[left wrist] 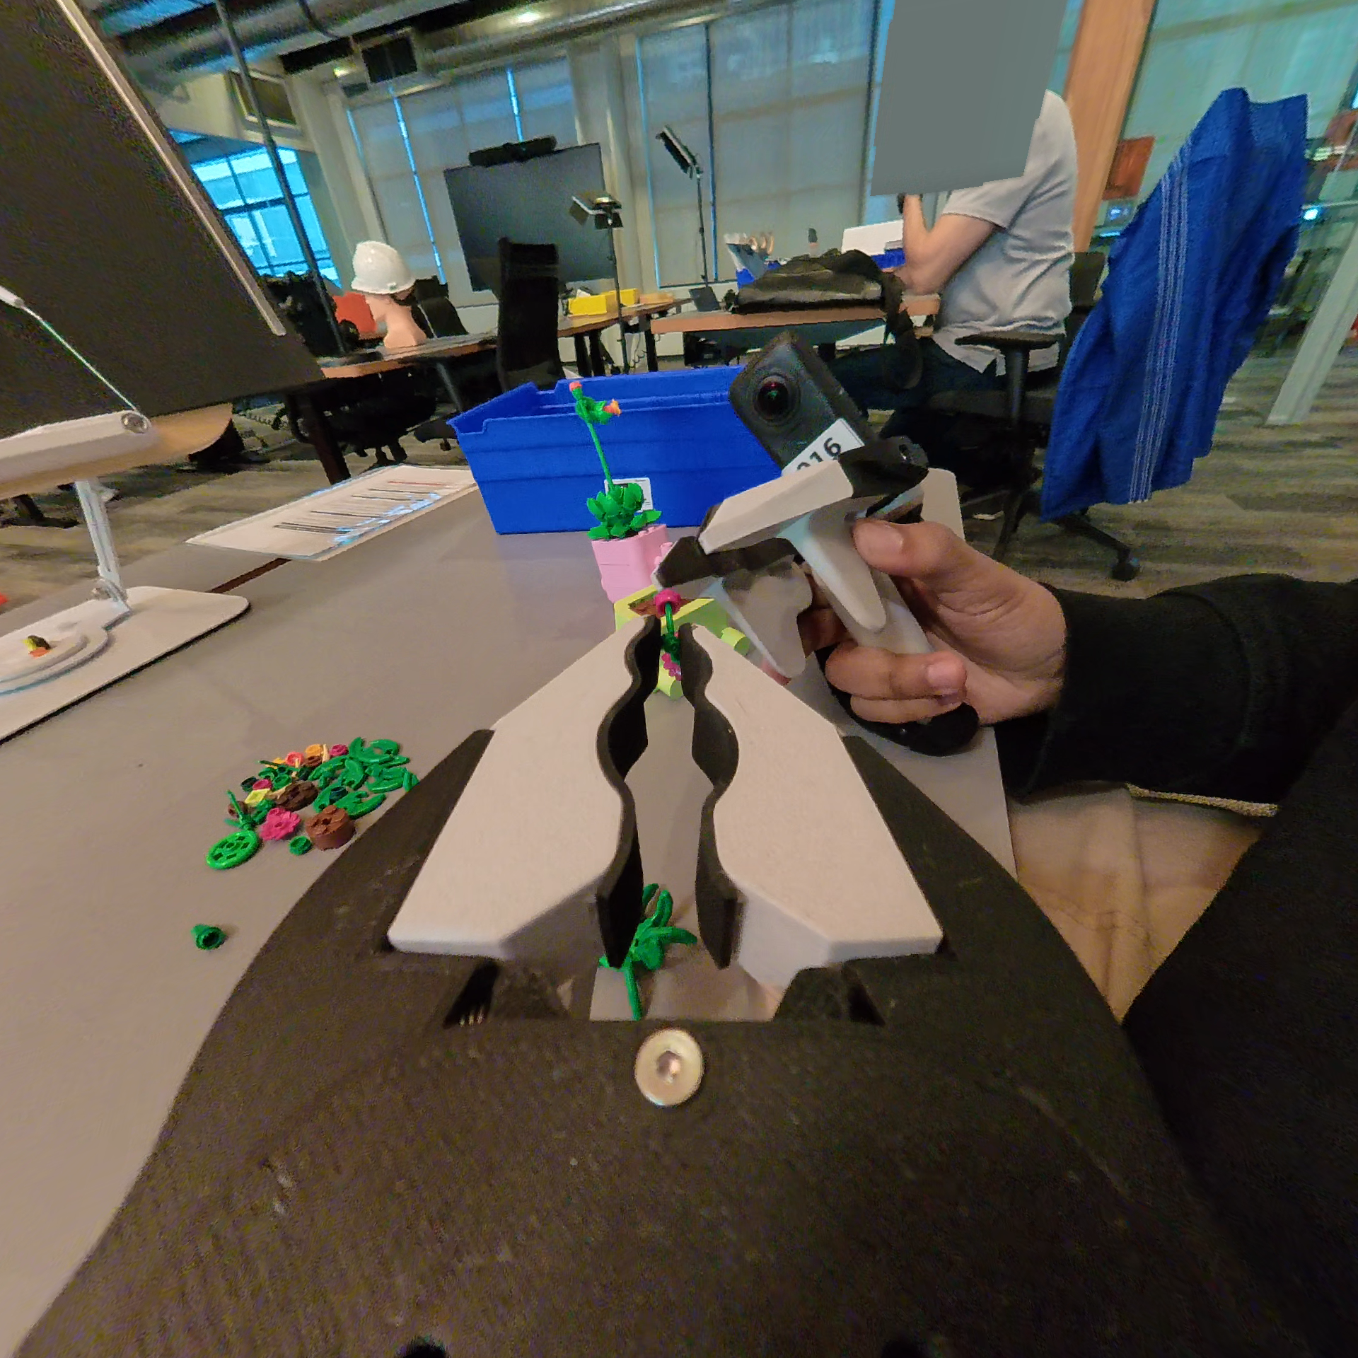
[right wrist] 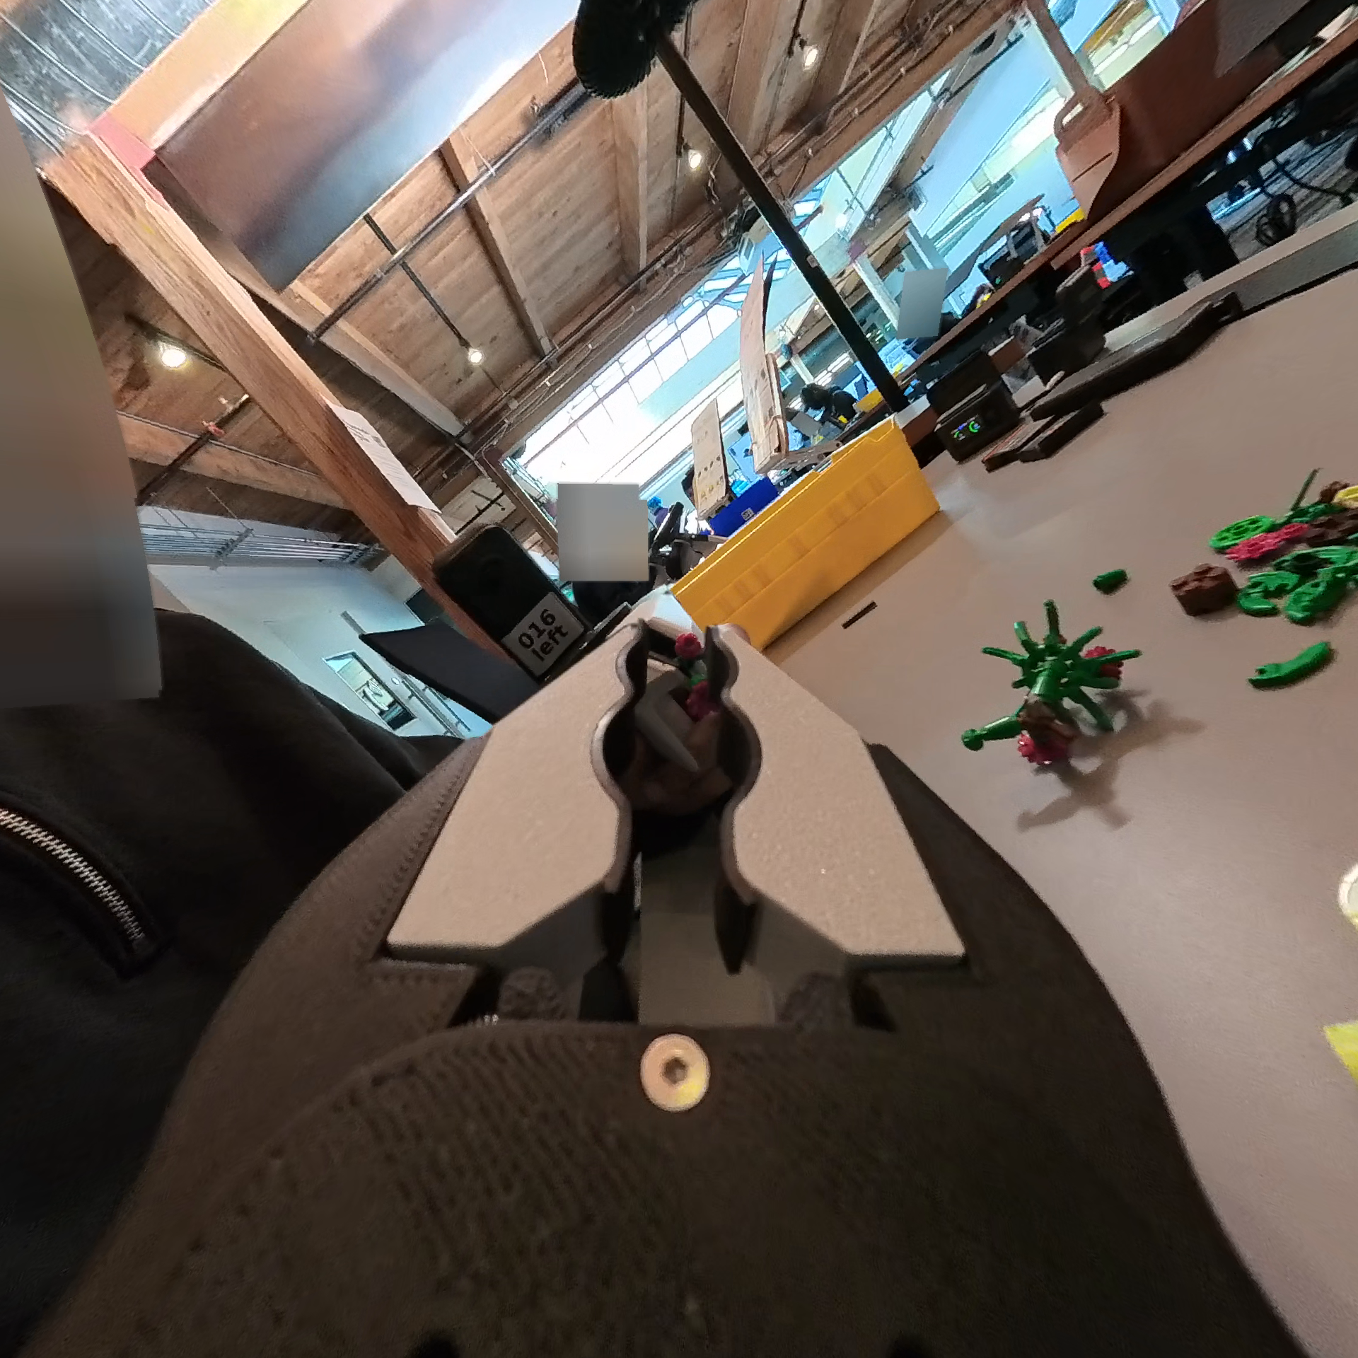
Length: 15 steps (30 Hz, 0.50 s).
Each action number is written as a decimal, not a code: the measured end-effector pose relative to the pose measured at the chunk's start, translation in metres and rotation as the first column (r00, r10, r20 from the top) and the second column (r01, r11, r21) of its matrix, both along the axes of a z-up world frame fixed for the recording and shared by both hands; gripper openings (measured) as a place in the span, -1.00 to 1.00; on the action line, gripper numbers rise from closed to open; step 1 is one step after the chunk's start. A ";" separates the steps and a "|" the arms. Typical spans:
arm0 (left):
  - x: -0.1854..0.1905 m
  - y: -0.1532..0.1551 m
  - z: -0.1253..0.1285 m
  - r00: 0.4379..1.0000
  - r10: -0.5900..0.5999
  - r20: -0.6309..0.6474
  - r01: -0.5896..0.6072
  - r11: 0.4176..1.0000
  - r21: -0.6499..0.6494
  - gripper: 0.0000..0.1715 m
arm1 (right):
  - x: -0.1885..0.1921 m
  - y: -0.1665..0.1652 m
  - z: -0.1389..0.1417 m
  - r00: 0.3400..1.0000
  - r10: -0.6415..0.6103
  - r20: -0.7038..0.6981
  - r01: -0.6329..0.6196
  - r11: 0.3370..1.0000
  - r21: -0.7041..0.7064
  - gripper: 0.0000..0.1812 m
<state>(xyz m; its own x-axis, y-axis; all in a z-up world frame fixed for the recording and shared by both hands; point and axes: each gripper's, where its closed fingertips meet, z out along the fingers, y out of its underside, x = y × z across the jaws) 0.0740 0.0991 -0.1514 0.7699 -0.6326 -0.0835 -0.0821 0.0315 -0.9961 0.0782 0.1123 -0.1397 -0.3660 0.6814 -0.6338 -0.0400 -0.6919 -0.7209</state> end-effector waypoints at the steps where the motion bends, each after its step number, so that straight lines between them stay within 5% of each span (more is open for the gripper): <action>1: 0.000 0.000 0.000 1.000 0.003 -0.006 -0.003 1.000 0.005 -1.00 | -0.001 -0.001 -0.001 1.000 0.001 0.008 -0.001 1.000 0.005 -0.85; 15: 0.006 -0.004 0.000 1.000 -0.023 -0.015 0.024 1.000 0.019 -1.00 | -0.007 -0.015 -0.007 0.997 0.054 0.062 -0.057 0.997 0.045 -0.95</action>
